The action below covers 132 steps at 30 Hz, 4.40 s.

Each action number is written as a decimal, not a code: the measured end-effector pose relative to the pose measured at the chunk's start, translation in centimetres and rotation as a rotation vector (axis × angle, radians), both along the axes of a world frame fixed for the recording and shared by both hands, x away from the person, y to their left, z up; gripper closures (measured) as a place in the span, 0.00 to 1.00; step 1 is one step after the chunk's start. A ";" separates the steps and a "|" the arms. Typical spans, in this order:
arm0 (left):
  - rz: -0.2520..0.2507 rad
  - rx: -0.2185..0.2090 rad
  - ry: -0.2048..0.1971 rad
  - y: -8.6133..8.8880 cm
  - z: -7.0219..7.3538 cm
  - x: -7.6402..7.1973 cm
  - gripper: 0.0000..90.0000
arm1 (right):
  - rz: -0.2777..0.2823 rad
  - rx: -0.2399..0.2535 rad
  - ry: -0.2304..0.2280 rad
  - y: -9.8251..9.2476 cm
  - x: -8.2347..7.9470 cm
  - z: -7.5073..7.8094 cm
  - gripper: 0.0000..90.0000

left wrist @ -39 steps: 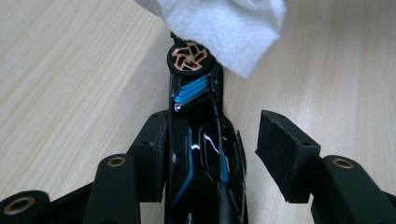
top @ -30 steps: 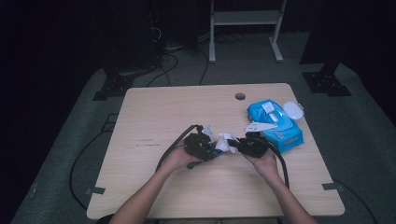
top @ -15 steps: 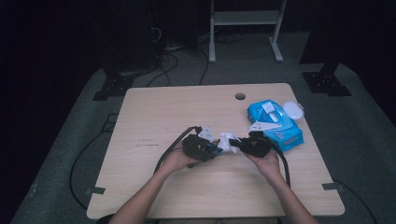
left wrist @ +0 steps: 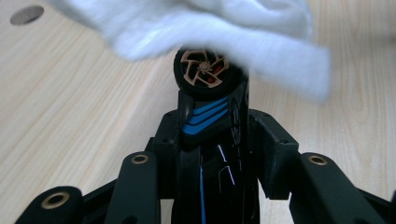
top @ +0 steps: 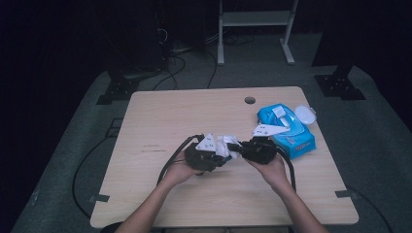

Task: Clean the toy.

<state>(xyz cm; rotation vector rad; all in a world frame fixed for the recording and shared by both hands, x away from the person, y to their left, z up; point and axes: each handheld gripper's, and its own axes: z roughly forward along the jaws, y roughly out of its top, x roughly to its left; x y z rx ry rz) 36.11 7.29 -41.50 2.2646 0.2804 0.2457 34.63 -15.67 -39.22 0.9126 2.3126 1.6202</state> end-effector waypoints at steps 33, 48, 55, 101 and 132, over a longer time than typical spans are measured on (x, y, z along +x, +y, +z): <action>-0.020 -0.093 -0.021 0.5 0.8 -0.6 0.65 | -0.021 0.028 -0.044 -0.9 -0.5 1.5 0.93; -0.008 -0.136 -0.009 1.1 1.0 -0.3 0.65 | -0.066 0.013 0.080 -1.8 1.1 -2.2 0.93; -0.008 -0.126 -0.013 1.0 0.8 -0.4 0.65 | -0.065 0.017 0.052 -1.7 0.7 -1.2 0.93; -0.027 -0.086 -0.020 -0.3 0.4 -0.7 0.65 | -0.064 0.014 -0.026 -1.7 -0.3 0.8 0.93; -0.015 -0.087 0.002 -0.4 -0.1 -0.2 0.65 | -0.027 0.027 -0.044 -0.4 -0.9 1.5 0.93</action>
